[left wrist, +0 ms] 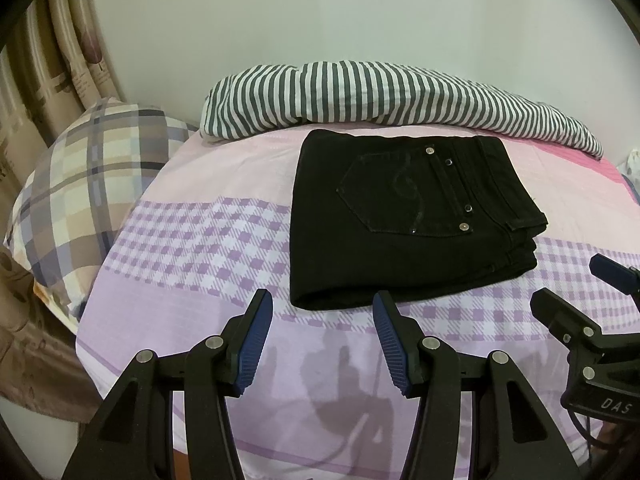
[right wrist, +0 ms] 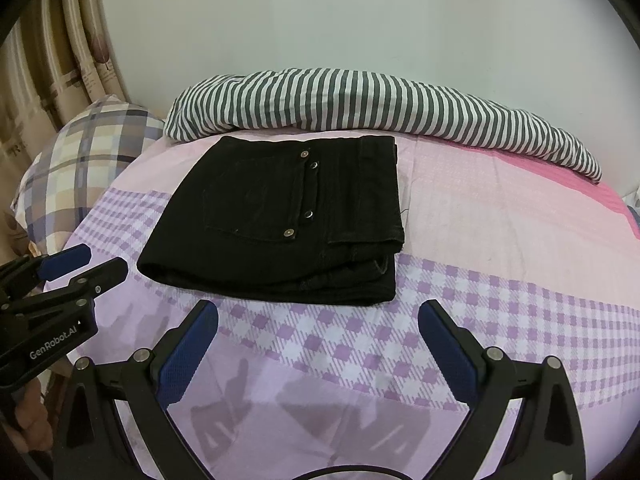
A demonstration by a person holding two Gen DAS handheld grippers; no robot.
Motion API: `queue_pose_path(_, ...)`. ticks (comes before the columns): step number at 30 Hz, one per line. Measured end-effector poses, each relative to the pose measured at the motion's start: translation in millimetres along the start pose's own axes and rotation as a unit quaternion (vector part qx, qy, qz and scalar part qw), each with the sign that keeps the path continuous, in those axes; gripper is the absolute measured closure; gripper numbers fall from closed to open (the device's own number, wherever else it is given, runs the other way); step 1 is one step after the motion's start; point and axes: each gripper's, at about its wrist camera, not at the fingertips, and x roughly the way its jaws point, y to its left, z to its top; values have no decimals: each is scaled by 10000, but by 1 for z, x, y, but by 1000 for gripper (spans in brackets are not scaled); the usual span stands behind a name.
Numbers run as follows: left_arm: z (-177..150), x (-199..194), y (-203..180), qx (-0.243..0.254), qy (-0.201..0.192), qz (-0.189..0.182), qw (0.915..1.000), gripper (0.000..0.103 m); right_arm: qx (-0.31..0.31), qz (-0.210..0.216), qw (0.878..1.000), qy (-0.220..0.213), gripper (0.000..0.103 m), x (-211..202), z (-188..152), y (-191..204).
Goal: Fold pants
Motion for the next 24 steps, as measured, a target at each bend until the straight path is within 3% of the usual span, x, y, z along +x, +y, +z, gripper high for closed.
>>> queue_pose_path(24,1,-2,-8,171,-45,-41,9998,50,53,8,10000,12,4,-2,-2,-2)
